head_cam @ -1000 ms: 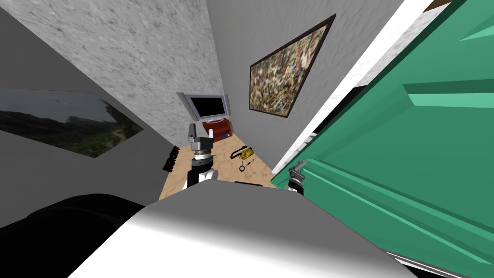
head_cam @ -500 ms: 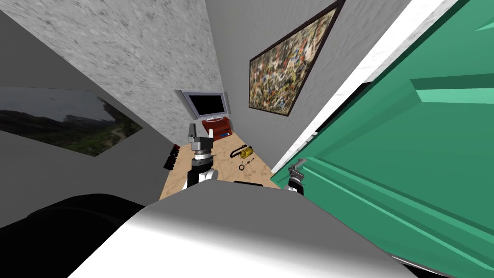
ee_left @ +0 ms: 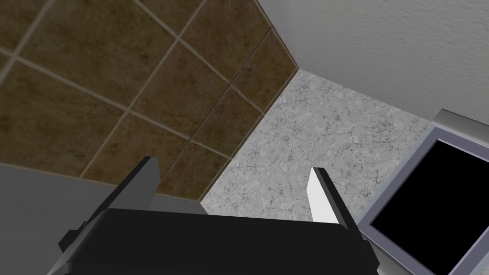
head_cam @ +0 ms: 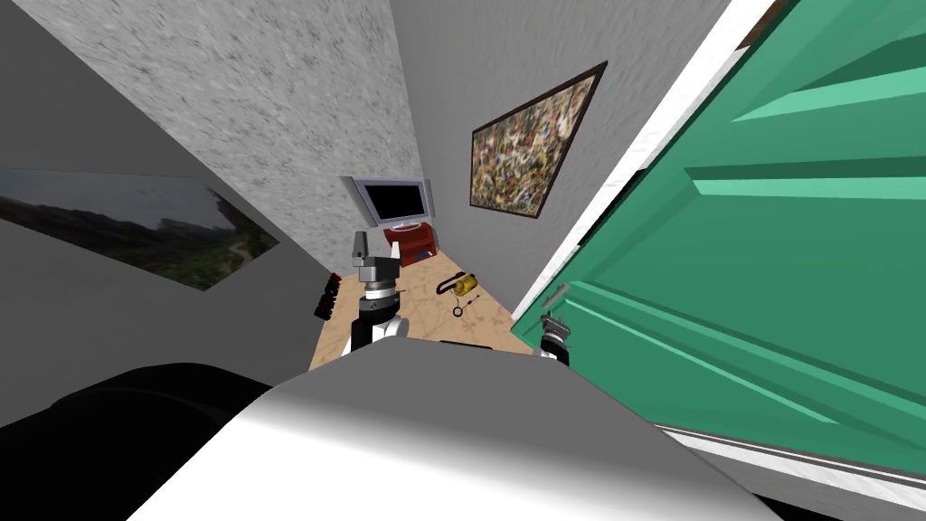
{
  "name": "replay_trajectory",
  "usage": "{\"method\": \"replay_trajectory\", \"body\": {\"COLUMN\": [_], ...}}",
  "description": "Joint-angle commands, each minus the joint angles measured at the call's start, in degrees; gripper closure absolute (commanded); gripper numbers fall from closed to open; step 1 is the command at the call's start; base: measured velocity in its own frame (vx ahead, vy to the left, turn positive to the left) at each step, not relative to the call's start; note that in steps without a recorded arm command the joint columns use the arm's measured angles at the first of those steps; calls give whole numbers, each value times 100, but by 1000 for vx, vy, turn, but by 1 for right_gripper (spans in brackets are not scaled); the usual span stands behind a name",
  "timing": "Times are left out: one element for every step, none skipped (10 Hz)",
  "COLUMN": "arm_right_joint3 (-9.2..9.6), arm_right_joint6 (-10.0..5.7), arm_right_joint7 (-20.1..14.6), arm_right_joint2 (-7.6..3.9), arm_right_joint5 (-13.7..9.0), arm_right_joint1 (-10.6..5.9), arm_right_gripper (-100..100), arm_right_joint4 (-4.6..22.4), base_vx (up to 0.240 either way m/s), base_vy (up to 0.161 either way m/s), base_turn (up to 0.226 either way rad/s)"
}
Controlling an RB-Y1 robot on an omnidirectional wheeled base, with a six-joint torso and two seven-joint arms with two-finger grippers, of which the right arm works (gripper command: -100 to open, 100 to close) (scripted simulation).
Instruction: Pull the door open
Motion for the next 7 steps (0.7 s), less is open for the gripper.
{"method": "replay_trajectory", "body": {"arm_right_joint3": [0, 70, 95, 122, 178, 206, 258], "arm_right_joint6": [0, -54, -73, -93, -137, -158, -198], "arm_right_joint7": [0, 9, 10, 12, 15, 16, 19], "arm_right_joint2": [0, 6, 6, 7, 8, 9, 10], "arm_right_joint5": [0, -23, -30, -37, -53, -61, -75], "arm_right_joint1": [0, -106, -143, -183, -267, -308, -385], "arm_right_gripper": [-100, -100, -100, -100, -100, -100, -100], "arm_right_joint4": [0, 127, 171, 219, 317, 366, 457], "base_vx": [-49, 91, 174, 163, 148, 161, 179], "base_vy": [106, -55, -100, -106, -154, -143, -137], "base_turn": [-30, -72, -37, -23, -73, -36, -38]}}
